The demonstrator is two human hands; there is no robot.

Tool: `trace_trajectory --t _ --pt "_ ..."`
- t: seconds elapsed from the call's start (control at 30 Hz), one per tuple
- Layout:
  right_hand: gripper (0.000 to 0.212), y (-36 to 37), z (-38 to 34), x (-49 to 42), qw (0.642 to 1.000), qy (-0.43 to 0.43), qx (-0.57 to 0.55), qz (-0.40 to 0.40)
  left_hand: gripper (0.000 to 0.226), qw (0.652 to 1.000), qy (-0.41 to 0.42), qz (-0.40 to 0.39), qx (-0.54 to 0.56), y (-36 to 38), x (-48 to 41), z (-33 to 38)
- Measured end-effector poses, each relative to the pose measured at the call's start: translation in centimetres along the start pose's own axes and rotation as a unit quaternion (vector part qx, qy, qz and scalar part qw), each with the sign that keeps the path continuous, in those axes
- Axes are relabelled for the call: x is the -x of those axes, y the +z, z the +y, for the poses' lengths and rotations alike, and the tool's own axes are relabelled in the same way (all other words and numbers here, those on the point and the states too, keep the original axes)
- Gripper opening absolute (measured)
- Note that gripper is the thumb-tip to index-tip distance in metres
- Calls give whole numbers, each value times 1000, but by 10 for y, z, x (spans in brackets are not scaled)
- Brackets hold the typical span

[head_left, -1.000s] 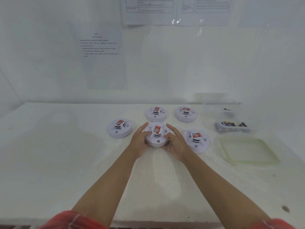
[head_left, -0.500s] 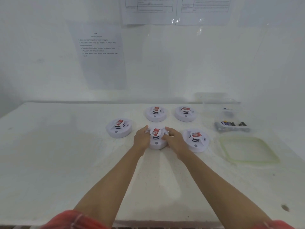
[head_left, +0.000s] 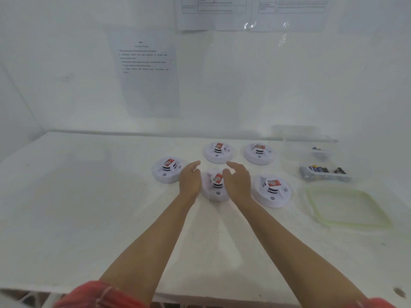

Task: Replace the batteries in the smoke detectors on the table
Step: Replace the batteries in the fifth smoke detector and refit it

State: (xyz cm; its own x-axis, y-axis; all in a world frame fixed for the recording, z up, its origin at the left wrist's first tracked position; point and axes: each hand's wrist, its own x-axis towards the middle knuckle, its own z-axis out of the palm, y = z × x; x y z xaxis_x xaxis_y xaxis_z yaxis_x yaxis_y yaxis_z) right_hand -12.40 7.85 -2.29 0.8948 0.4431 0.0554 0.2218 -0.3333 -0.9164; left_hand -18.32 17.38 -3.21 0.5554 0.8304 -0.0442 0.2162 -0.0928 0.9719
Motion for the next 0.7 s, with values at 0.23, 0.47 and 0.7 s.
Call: trace_trajectory --t 0.23,0.47,0.7 --pt "24 65 -40 -16 992 24 -80 -99 37 989 -1 141 49 -63 -30 -2" --pt "30 120 -45 -34 982 133 -70 -113 43 999 -31 43 10 -93 -67 -22" --pt "30 149 -39 -41 989 140 -12 -55 43 999 -28 -35 -30 -94 -89 -31"
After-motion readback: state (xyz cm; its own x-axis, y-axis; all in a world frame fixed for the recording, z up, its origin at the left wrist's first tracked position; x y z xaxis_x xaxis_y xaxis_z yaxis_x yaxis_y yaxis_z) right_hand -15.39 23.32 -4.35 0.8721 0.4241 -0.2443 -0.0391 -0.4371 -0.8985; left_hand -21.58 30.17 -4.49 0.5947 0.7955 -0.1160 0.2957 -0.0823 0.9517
